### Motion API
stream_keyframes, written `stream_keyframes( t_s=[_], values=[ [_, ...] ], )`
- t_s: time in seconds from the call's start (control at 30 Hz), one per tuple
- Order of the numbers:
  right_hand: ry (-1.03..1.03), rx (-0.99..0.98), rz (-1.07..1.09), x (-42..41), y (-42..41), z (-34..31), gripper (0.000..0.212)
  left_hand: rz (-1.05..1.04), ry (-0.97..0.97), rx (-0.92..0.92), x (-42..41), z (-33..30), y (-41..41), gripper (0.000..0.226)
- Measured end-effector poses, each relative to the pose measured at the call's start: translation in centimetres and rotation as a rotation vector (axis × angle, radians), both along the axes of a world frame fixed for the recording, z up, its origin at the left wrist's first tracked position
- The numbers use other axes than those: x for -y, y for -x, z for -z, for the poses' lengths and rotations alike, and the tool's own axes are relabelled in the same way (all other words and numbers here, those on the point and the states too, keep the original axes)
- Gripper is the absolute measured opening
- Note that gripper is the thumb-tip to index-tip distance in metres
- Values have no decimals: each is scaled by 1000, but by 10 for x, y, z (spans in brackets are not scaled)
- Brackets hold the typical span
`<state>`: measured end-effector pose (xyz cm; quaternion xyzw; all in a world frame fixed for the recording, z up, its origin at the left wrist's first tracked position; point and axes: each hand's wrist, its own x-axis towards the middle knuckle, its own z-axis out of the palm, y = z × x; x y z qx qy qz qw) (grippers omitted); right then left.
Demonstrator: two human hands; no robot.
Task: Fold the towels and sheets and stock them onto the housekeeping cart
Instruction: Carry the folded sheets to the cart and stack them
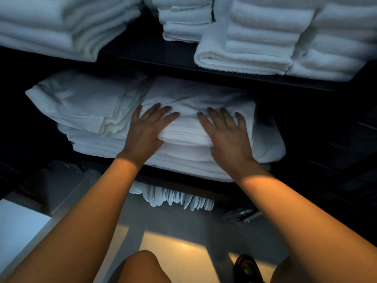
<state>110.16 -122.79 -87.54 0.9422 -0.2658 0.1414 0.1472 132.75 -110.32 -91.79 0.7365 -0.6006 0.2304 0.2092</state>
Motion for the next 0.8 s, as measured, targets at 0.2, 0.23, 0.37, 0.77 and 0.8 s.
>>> stream_keyframes(
  t_s=[0.2, 0.23, 0.37, 0.77, 0.8],
  values=[
    [-11, 15, -90, 29, -1, -17, 92, -84, 12, -55, 5, 4, 21, 83],
    [-16, 15, -90, 29, 0, -15, 93, -83, 14, -60, 5, 4, 23, 83],
    [-66, -8, -41, 20, 8, -7, 99, -52, 24, -67, 5, 3, 20, 86],
    [-282, -78, -18, 6, 30, 26, 124, 23, -182, -161, -11, -3, 19, 95],
    [-297, -75, -23, 7, 30, 26, 125, 25, -197, -172, -14, -4, 19, 94]
  ],
)
